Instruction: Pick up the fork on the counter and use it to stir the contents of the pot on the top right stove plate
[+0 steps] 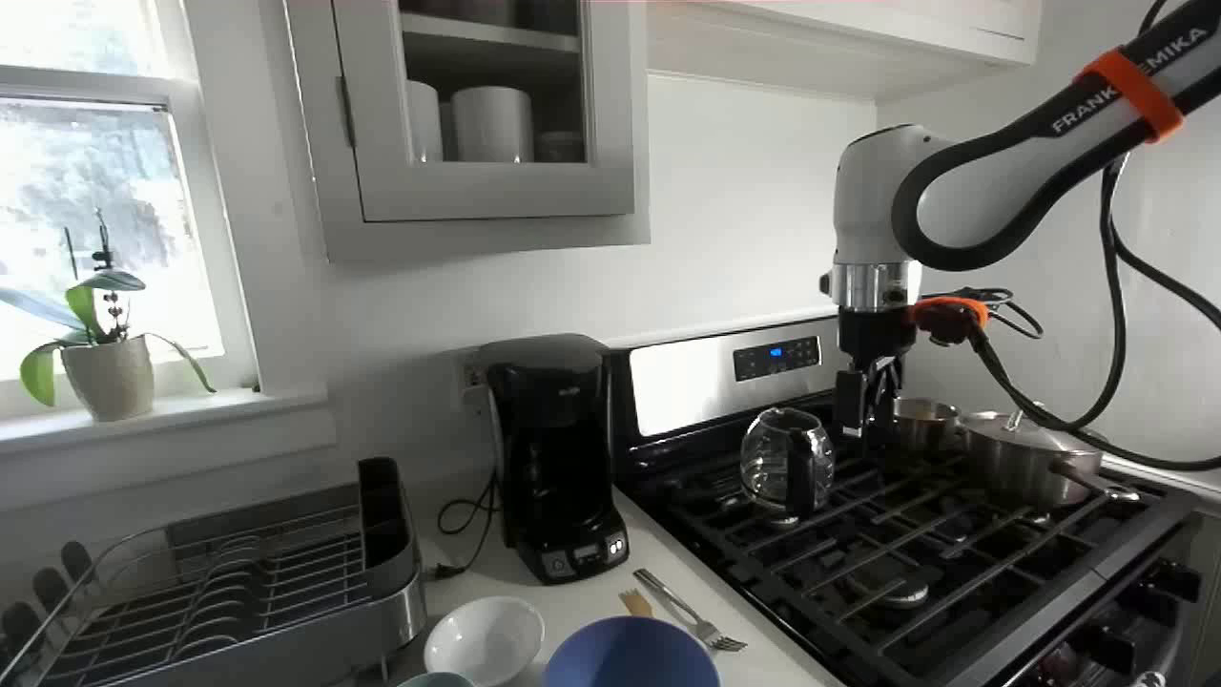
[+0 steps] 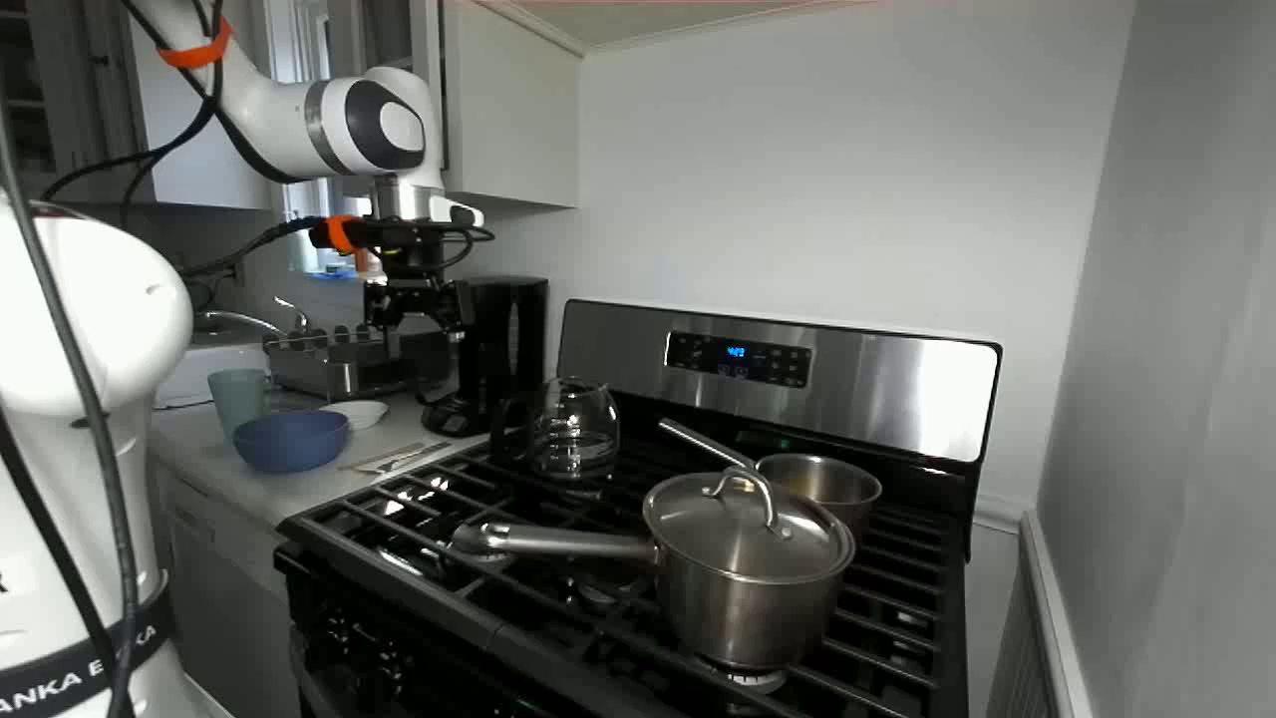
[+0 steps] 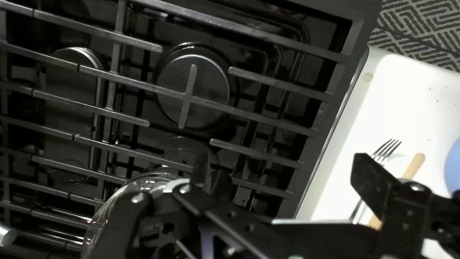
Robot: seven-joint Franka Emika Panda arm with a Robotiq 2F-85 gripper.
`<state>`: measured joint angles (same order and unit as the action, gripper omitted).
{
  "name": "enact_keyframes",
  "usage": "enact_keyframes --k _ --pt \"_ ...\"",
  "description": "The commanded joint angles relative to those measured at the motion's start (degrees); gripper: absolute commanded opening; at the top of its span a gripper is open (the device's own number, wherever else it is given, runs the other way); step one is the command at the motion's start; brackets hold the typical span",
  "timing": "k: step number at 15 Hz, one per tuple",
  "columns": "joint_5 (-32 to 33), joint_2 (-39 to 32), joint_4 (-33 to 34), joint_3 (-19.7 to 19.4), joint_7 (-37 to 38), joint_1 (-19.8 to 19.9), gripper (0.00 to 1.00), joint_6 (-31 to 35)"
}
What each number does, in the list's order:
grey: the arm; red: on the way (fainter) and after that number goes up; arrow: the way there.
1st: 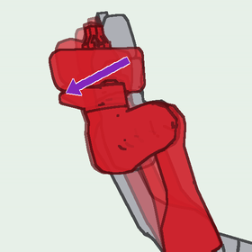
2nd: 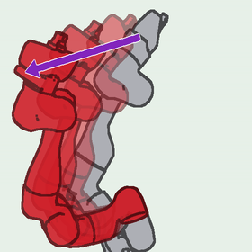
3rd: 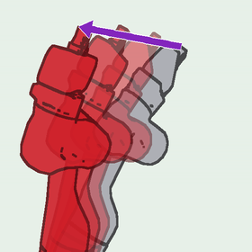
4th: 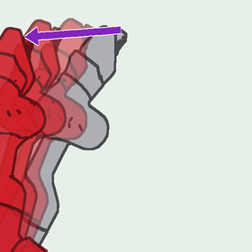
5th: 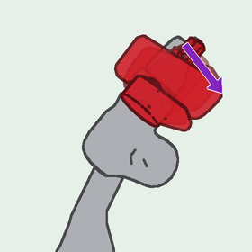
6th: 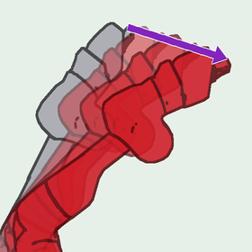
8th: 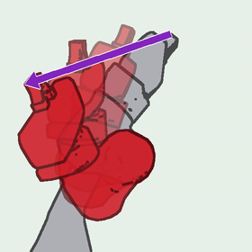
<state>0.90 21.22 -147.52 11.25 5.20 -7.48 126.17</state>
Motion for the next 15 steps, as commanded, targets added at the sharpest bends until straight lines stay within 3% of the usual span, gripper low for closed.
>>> enact_keyframes --k 1,8,12,15 --pt "0.22 -0.04 0.07 -0.49 0.17 -0.51 1.0 -0.1" --pt "0.22 -0.04 0.07 -0.49 0.17 -0.51 1.0 -0.1" --pt "-4.76 -9.21 8.52 2.36 5.28 -3.3 1.0 -6.52" --pt "-6.15 -17.02 14.94 5.38 13.5 -5.0 1.0 -9.95"
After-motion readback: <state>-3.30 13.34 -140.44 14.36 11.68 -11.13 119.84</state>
